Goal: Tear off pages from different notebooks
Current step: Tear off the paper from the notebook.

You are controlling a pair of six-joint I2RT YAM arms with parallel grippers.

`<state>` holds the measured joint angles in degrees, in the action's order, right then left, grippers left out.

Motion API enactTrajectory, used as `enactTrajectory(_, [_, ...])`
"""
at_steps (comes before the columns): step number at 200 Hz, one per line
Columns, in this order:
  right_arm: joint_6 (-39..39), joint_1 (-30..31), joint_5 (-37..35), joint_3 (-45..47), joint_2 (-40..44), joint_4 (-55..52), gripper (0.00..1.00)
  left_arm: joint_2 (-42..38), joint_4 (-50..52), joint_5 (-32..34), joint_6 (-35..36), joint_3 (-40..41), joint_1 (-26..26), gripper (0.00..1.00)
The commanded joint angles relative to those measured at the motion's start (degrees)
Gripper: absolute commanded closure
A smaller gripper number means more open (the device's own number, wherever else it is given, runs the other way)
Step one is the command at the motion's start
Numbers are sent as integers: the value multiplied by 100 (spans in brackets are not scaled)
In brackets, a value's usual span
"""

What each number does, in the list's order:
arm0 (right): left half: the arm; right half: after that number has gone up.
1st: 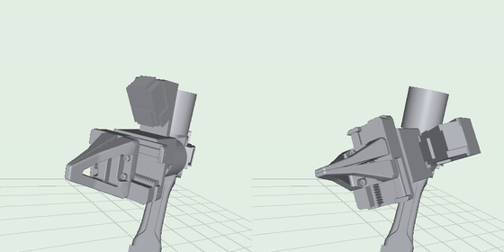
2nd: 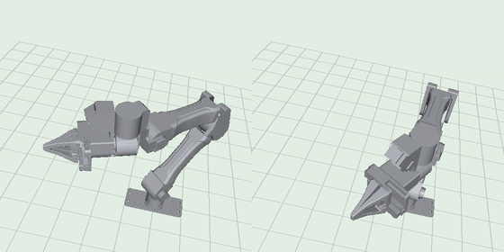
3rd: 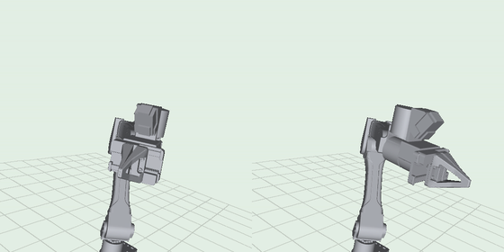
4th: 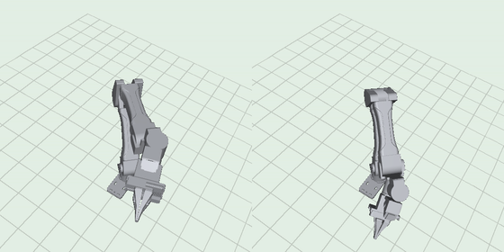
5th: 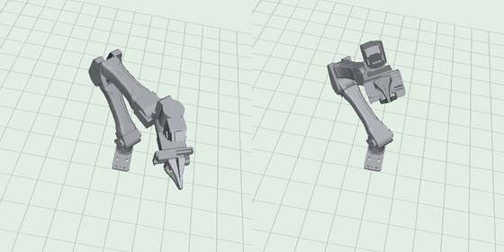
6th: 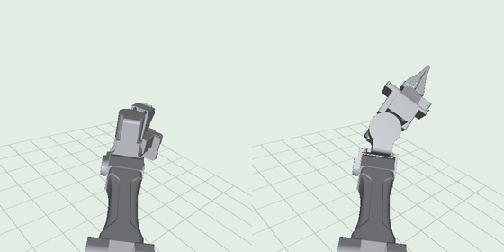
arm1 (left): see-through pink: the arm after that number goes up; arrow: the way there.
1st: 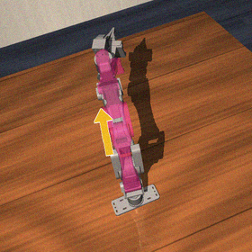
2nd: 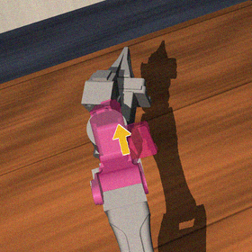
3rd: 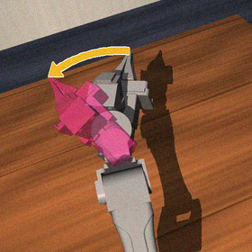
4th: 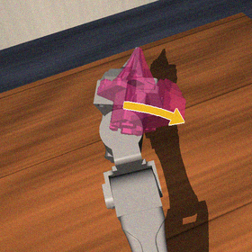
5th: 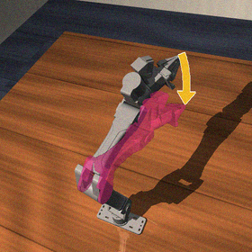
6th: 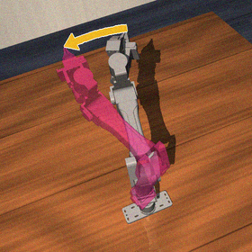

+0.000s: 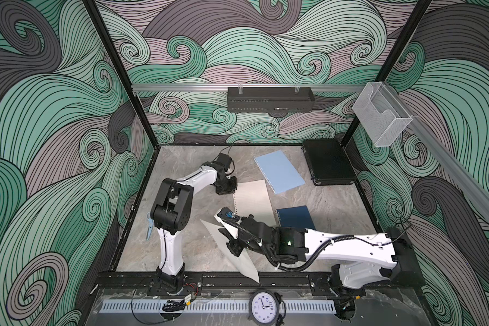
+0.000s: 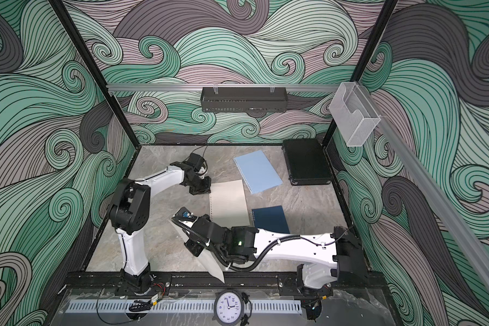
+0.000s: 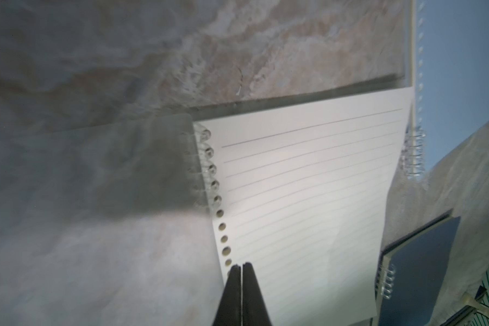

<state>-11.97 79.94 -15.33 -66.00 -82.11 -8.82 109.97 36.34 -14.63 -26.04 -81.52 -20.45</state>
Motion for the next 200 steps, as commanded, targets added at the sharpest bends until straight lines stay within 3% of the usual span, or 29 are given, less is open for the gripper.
enactTrajectory(1, [231,-150,113,-331,-22,-243,100,-969,479,503,83,-19,453,100])
enactTrajectory(63, [449,-616,610,-1679,-914,-470,100,-3236,1062,1955,-189,729,1295,100])
enactTrajectory(106, [423,-1049,908,-3020,-1903,-610,100,-4466,827,2275,-366,1549,2060,100])
enactTrajectory(159, [128,-1700,1528,-5057,-3727,-697,100,-4579,1071,2404,-349,1573,2562,100])
enactTrajectory(200, [-258,-2139,2080,-7436,-5700,-1082,100,-4573,1206,2612,-310,1407,2733,100])
